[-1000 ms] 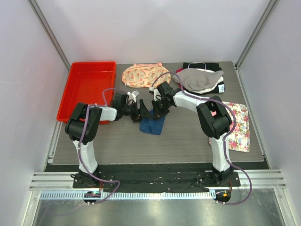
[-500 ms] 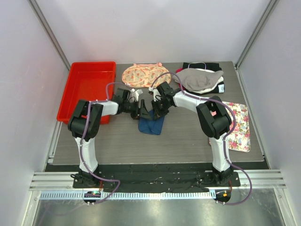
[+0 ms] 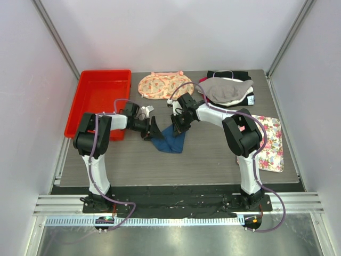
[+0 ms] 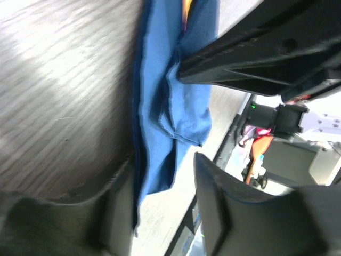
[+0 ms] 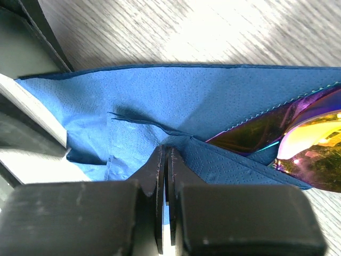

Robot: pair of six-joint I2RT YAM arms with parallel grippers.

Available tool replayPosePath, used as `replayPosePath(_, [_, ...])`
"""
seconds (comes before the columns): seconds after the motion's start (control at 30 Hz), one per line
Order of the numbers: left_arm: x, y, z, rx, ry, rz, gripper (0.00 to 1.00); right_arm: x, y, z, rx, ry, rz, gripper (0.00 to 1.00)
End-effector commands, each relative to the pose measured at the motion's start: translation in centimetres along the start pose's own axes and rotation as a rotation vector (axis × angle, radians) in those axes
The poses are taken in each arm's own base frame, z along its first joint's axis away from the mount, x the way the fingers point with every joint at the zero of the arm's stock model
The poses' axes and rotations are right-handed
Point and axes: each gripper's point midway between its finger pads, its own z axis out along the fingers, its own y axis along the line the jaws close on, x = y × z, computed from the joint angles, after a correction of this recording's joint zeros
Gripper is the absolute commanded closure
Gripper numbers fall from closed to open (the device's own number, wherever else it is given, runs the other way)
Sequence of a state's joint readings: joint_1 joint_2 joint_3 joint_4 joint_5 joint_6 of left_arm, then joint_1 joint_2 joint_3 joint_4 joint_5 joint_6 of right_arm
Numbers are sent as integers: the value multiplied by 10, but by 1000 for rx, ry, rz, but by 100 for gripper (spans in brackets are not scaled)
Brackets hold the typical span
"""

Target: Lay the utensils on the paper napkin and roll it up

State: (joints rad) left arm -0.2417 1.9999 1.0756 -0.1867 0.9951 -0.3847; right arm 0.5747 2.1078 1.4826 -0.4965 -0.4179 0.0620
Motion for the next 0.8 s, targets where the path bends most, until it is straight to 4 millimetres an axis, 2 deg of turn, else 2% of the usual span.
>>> replayPosePath(0.0, [11,19,3,-80,4,-81,56,60,-11,26,30,189,22,99])
replayPosePath(0.03, [9,17,3,-79,-4,-87,60,61,-10,26,27,192,18,99])
replayPosePath(0.07, [5,10,0,-75,-27,-89,67,60,-10,26,28,189,17,99])
replayPosePath(0.1, [1,5,-2,-70,-47,-92,70,60,-10,26,30,190,19,99])
replayPosePath(0.3, [-13,-36,-2,-15,-113,-72,76,60,-11,26,40,190,18,99])
replayPosePath(0.4, [-12,-44,4,-7,-112,-81,78,60,-10,26,41,190,18,99])
replayPosePath(0.6, [-4,-50,24,-20,-97,-63,82,59,-10,26,46,186,27,99])
replayPosePath(0.77, [5,-40,45,-54,-72,-62,85,59,-10,26,45,185,33,99])
